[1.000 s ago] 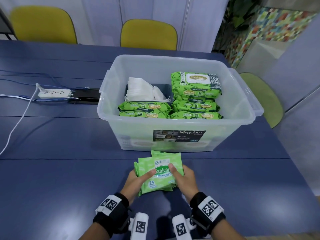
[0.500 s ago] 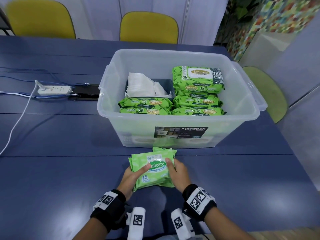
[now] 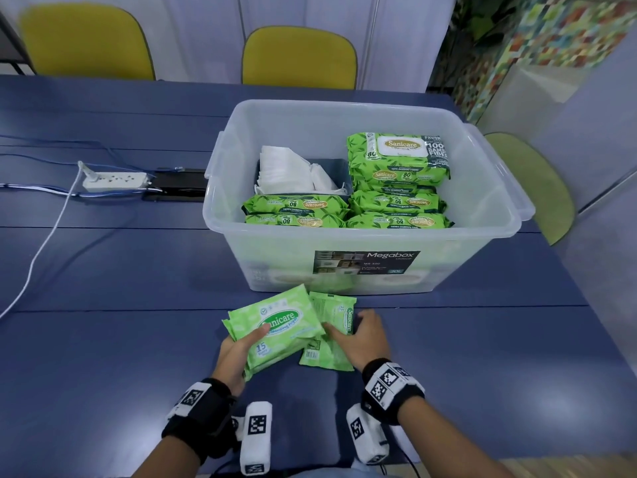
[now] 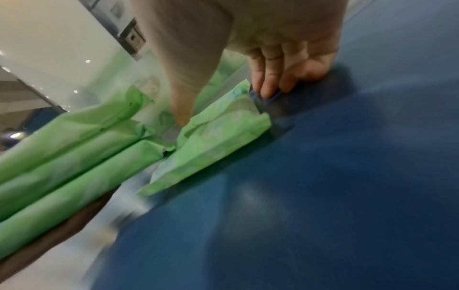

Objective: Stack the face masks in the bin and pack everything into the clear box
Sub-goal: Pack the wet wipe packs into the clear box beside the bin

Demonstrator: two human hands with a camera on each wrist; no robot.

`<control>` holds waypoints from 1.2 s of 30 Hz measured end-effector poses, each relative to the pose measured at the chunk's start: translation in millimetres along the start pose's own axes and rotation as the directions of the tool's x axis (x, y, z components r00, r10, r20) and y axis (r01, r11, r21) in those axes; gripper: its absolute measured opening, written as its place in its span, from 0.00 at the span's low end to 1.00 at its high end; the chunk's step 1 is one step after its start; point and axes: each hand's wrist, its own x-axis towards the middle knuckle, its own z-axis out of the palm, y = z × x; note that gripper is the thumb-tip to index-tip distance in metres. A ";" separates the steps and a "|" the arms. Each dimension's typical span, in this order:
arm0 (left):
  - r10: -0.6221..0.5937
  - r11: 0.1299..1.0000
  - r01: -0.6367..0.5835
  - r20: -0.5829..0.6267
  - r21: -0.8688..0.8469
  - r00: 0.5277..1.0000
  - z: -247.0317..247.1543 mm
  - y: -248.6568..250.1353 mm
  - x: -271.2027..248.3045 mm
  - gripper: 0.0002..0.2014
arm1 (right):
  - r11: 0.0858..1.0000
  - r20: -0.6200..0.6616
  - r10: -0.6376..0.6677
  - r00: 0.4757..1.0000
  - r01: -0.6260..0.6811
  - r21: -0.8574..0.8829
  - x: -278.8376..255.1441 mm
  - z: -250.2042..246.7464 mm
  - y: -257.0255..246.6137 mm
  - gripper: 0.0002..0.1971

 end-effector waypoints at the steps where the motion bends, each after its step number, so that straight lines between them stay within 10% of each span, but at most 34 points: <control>1: 0.001 1.000 -0.002 -0.021 -0.008 1.000 -3.0 0.8 0.2 0.14 | 0.998 0.014 0.008 1.000 -0.007 -0.058 -2.4 0.7 -4.3 0.37; 11: 0.011 1.000 -0.010 -0.036 0.029 0.999 -19.3 9.4 2.5 0.14 | 0.995 0.172 0.076 0.982 -0.086 0.046 -4.5 -10.4 -17.2 0.32; 19: -0.031 0.984 0.022 0.045 0.177 0.999 -10.5 3.4 6.8 0.14 | 0.936 -0.015 -0.204 0.979 0.200 0.289 -42.9 -64.4 -11.0 0.25; 25: -0.036 0.969 -0.004 0.153 0.248 0.988 20.5 1.4 0.2 0.12 | 0.746 -0.272 -0.548 0.791 0.609 0.270 -61.6 -71.9 0.5 0.23; 30: -0.123 0.981 0.073 0.282 0.182 0.951 45.4 2.2 -8.4 0.17 | 0.598 -0.332 -0.782 0.528 0.786 -0.158 -61.1 -59.1 10.0 0.27; 36: -0.095 0.995 0.079 0.314 0.064 0.945 54.0 9.9 -11.4 0.14 | 0.631 -0.325 -0.770 0.550 0.734 -0.253 -63.7 -59.1 17.7 0.26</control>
